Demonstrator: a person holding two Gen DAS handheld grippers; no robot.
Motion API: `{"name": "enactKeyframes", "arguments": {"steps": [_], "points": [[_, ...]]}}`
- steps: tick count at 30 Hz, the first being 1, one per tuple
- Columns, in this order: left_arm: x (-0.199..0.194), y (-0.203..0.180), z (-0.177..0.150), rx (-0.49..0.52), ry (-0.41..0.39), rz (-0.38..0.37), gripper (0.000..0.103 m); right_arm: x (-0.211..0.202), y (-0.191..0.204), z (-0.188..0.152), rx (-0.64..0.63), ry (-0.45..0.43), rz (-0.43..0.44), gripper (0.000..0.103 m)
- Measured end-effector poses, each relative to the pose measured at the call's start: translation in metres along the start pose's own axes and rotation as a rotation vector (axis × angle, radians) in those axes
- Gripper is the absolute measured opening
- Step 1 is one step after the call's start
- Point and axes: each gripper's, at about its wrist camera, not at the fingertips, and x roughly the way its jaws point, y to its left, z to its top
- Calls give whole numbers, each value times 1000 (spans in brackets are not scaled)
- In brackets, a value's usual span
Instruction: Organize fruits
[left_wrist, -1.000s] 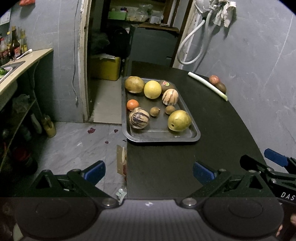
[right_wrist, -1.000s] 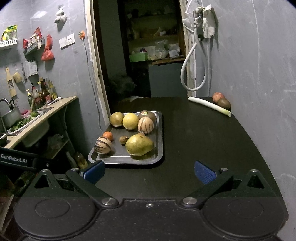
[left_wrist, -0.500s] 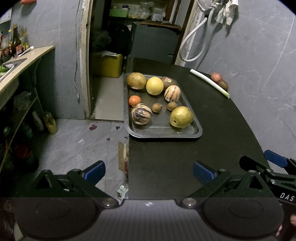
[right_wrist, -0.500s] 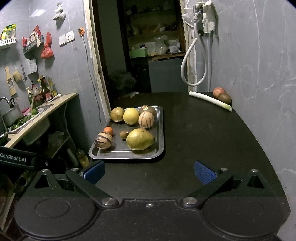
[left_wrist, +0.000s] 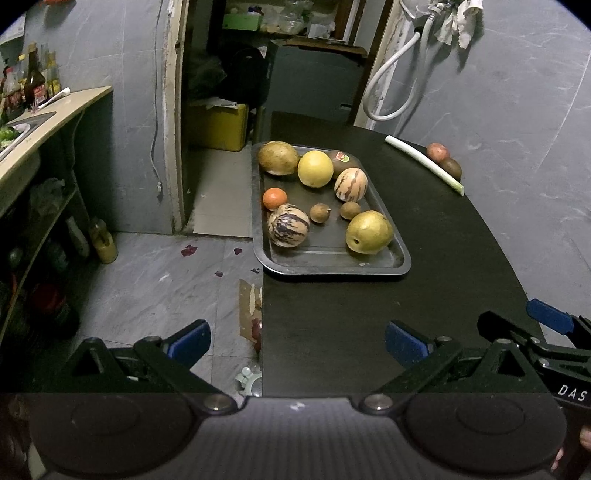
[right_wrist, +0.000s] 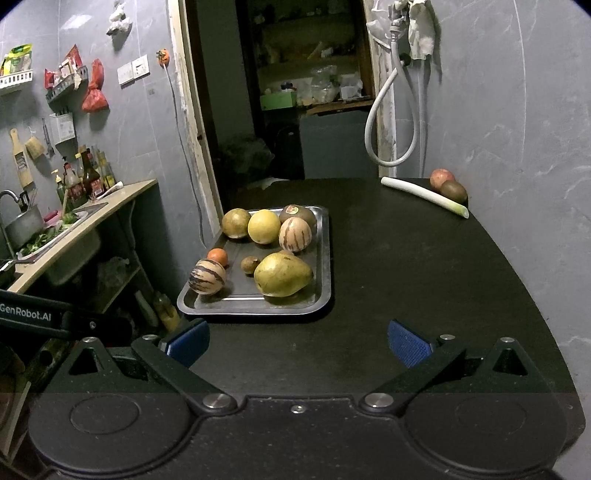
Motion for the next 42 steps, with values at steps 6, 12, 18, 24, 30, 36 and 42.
{"name": "enactKeyframes", "arguments": {"steps": [6, 12, 18, 24, 30, 36, 42], "points": [[3, 0, 1, 0, 6, 1, 102, 2, -1, 1, 2, 7, 0, 102], [5, -1, 1, 3, 14, 1, 102, 3, -1, 1, 3, 8, 2, 102], [6, -1, 1, 0, 15, 4, 102, 3, 0, 2, 3, 9, 2, 102], [6, 0, 1, -3, 19, 6, 102, 3, 0, 2, 4, 10, 1, 102], [6, 0, 2, -2, 19, 6, 102, 3, 0, 2, 5, 10, 1, 102], [6, 0, 2, -2, 19, 6, 102, 3, 0, 2, 6, 10, 1, 102], [6, 0, 2, -2, 20, 6, 102, 4, 1, 2, 5, 12, 2, 102]]}}
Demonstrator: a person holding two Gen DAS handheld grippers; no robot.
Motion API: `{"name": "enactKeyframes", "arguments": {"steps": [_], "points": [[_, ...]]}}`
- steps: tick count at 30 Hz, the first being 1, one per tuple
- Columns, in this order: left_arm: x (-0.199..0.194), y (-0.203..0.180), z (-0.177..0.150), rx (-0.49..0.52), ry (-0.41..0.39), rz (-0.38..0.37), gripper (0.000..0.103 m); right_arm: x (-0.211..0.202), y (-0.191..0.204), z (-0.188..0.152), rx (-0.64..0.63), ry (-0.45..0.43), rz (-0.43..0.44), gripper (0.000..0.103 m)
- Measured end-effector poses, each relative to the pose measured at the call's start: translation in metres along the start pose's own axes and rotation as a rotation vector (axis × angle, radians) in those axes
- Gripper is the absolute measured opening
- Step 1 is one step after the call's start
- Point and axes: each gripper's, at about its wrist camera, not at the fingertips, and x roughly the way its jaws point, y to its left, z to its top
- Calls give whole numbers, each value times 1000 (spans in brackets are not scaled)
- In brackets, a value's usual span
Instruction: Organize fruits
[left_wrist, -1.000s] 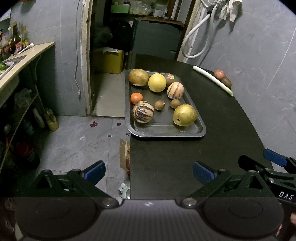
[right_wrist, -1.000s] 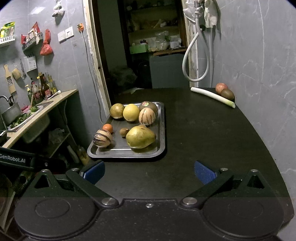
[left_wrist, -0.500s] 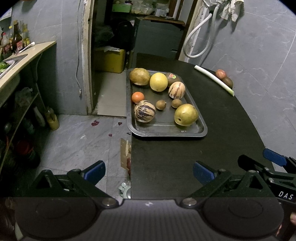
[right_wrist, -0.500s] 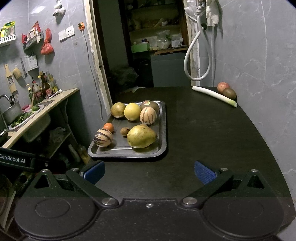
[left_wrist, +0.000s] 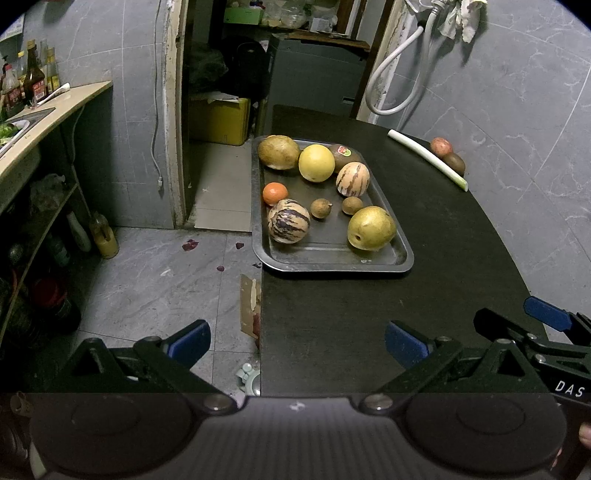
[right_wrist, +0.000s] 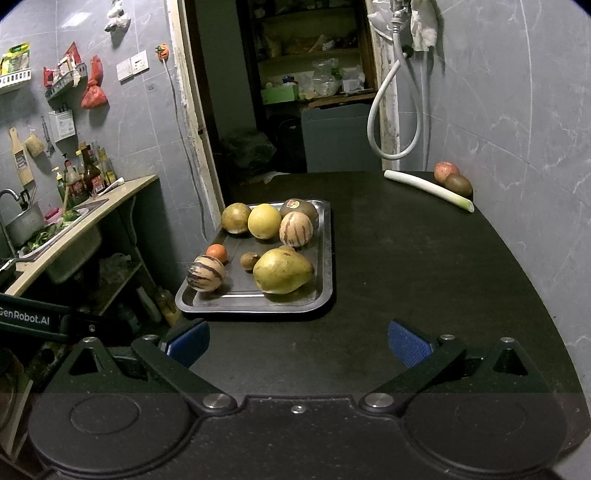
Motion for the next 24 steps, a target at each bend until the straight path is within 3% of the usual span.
{"name": "enactKeyframes", "arguments": {"steps": [24], "points": [[0, 0, 0, 0, 4, 2, 102, 0, 2, -1, 2, 4, 2, 102]]}}
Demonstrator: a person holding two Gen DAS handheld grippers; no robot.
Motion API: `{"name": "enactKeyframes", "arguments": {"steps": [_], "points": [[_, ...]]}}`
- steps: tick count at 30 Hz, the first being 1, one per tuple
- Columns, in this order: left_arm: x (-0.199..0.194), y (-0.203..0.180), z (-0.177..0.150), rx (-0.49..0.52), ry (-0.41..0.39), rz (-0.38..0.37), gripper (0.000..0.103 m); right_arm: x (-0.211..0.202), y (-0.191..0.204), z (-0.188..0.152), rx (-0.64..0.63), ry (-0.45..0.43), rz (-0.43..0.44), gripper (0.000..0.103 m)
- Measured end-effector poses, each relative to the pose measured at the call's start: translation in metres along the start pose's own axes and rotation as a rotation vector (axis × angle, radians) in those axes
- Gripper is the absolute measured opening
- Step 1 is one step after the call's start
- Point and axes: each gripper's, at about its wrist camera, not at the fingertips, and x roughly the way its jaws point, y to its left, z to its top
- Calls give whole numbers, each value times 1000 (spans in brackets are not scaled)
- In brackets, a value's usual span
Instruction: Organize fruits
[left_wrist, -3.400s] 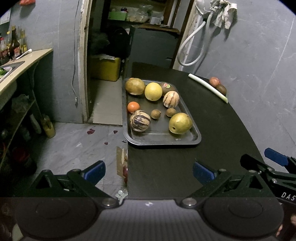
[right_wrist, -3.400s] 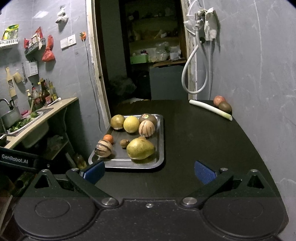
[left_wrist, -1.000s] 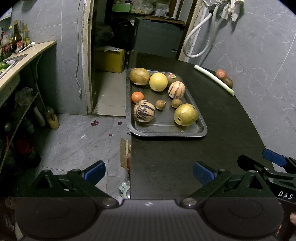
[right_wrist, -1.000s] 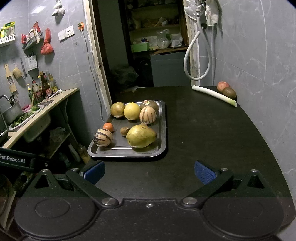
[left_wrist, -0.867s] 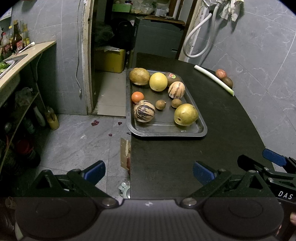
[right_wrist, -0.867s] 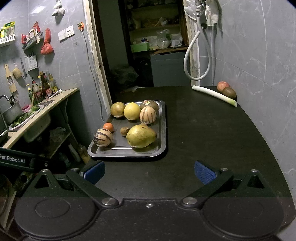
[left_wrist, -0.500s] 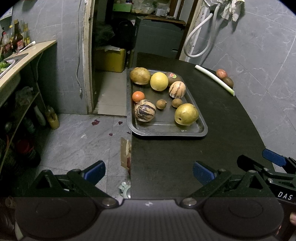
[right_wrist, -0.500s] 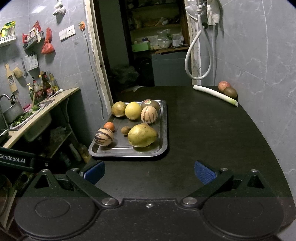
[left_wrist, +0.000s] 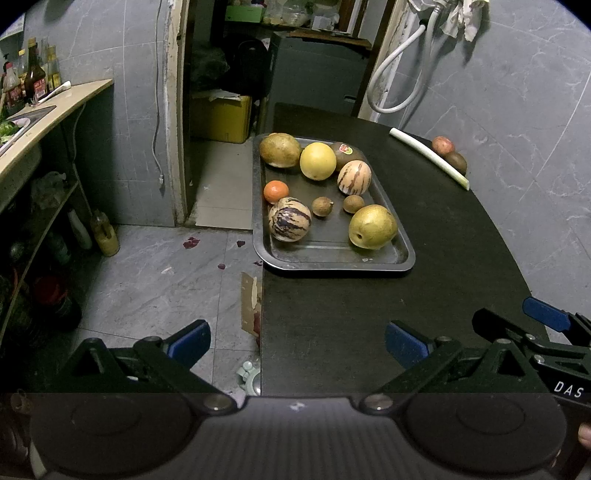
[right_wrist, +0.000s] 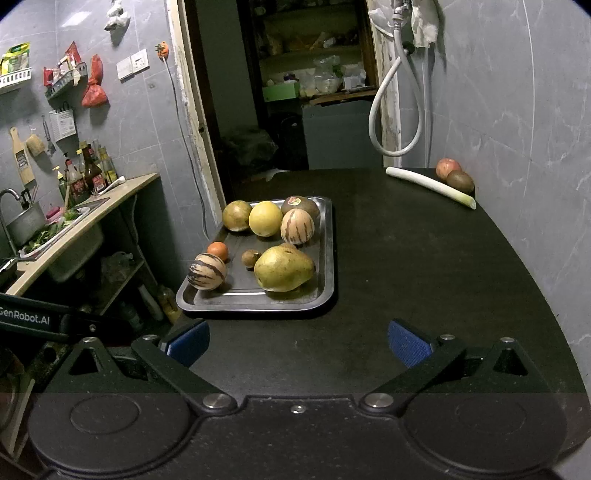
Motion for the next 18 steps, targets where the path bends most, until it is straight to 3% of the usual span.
{"name": "enactKeyframes", "arguments": {"steps": [14, 18], "points": [[-3, 0, -4, -1, -18, 5, 102, 0, 1, 0, 2, 1, 0, 102], [-8, -8, -1, 37, -25, 74, 102, 0, 0, 1, 2, 2, 0, 102]]}}
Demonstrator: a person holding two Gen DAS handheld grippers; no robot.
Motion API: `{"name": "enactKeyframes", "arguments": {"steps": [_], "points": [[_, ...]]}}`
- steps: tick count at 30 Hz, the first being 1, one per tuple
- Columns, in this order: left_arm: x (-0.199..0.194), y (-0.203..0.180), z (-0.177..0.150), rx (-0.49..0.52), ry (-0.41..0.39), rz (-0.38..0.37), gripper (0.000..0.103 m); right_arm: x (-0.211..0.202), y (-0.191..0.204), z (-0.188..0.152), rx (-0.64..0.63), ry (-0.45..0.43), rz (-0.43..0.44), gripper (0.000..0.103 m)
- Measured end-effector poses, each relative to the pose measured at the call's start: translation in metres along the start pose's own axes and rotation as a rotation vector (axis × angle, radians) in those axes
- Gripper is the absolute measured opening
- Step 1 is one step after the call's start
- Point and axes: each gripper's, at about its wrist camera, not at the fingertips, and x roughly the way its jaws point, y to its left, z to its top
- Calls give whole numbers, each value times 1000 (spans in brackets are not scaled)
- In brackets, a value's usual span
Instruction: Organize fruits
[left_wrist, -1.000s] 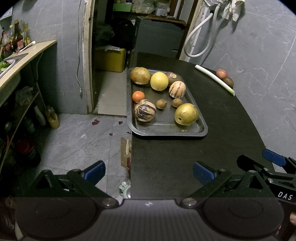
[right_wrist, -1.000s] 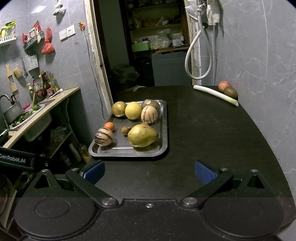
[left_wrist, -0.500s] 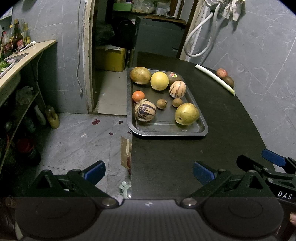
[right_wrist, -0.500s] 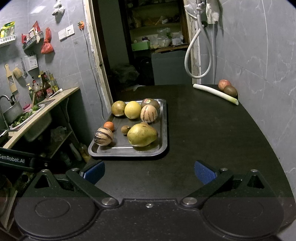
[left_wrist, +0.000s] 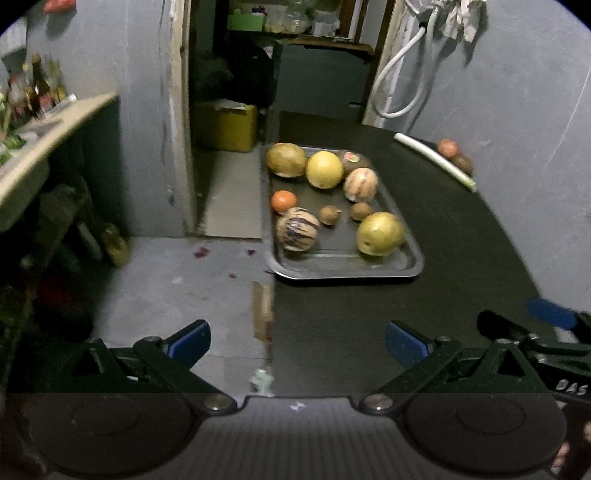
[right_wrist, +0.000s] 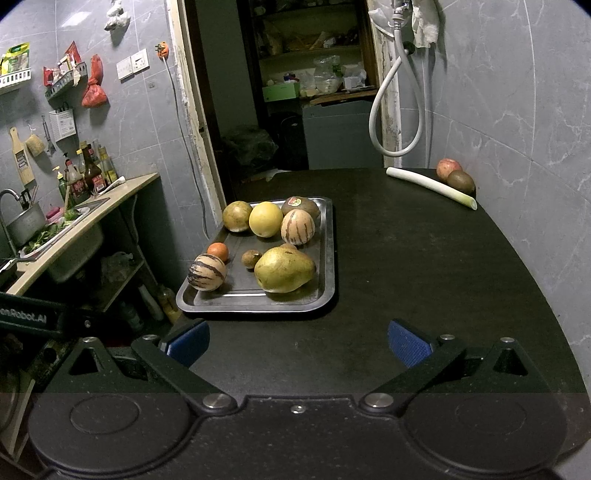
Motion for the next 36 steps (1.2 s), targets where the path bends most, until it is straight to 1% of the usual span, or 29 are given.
{"name": "enactKeyframes", "arguments": {"steps": [2, 9, 27, 36], "points": [[-3, -2, 1, 18, -4, 30, 102, 0, 0, 0, 2, 0, -1, 102], [-5, 0, 4, 9, -2, 56, 102, 0, 0, -1, 2, 2, -1, 102], [-3, 2, 6, 5, 1, 62, 102, 0, 1, 0, 3, 3, 0, 102], [-2, 3, 2, -8, 6, 56, 102, 0, 1, -1, 2, 5, 0, 102]]}}
